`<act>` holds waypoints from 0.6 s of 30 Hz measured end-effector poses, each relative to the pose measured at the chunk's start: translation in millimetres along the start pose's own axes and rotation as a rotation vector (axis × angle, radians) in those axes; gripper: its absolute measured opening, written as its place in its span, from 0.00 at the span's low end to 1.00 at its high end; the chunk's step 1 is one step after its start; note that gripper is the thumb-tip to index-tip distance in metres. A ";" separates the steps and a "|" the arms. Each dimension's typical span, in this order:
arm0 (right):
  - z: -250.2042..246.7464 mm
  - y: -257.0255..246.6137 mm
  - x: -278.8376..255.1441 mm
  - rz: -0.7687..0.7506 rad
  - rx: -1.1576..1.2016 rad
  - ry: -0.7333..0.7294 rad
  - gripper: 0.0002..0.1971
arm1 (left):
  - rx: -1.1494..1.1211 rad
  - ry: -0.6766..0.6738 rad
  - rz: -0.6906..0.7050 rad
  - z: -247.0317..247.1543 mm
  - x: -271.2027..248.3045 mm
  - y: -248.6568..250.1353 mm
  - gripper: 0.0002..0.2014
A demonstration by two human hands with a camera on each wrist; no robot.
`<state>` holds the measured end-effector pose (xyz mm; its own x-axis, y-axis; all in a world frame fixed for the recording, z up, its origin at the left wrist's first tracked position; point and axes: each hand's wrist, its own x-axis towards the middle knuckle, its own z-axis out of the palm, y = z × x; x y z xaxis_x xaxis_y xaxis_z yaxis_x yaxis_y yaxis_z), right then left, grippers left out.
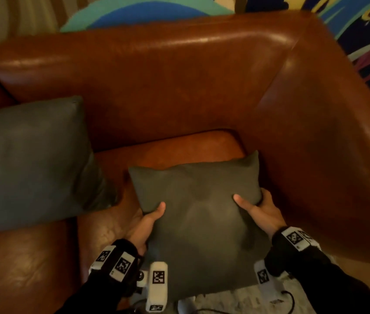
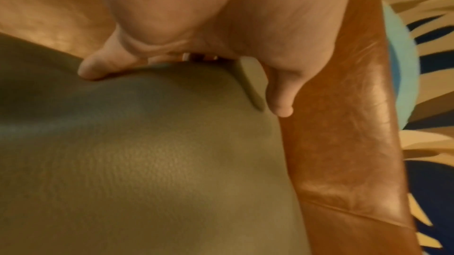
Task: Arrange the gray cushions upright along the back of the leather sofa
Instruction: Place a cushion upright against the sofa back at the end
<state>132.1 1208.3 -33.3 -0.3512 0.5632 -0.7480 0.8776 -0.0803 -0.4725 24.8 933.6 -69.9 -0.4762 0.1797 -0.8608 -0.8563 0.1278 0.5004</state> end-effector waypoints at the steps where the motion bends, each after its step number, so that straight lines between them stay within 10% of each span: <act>1: -0.7 -15.9 -1.9 -0.050 -0.007 0.005 0.52 | 0.002 0.018 0.034 -0.3 -0.7 10.8 0.20; 10: 12.8 -125.3 4.5 -0.513 0.112 0.138 0.47 | 0.201 0.201 0.638 -26.1 3.1 112.9 0.33; 18: 45.3 -129.0 21.6 -0.436 0.209 -0.072 0.49 | 0.339 0.313 0.487 -28.2 37.3 123.8 0.40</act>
<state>-3.5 1193.6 -9.6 -0.6994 0.5236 -0.4864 0.5622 -0.0170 -0.8268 -104.6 928.6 -42.8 -0.8717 0.0093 -0.4900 -0.4430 0.4124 0.7960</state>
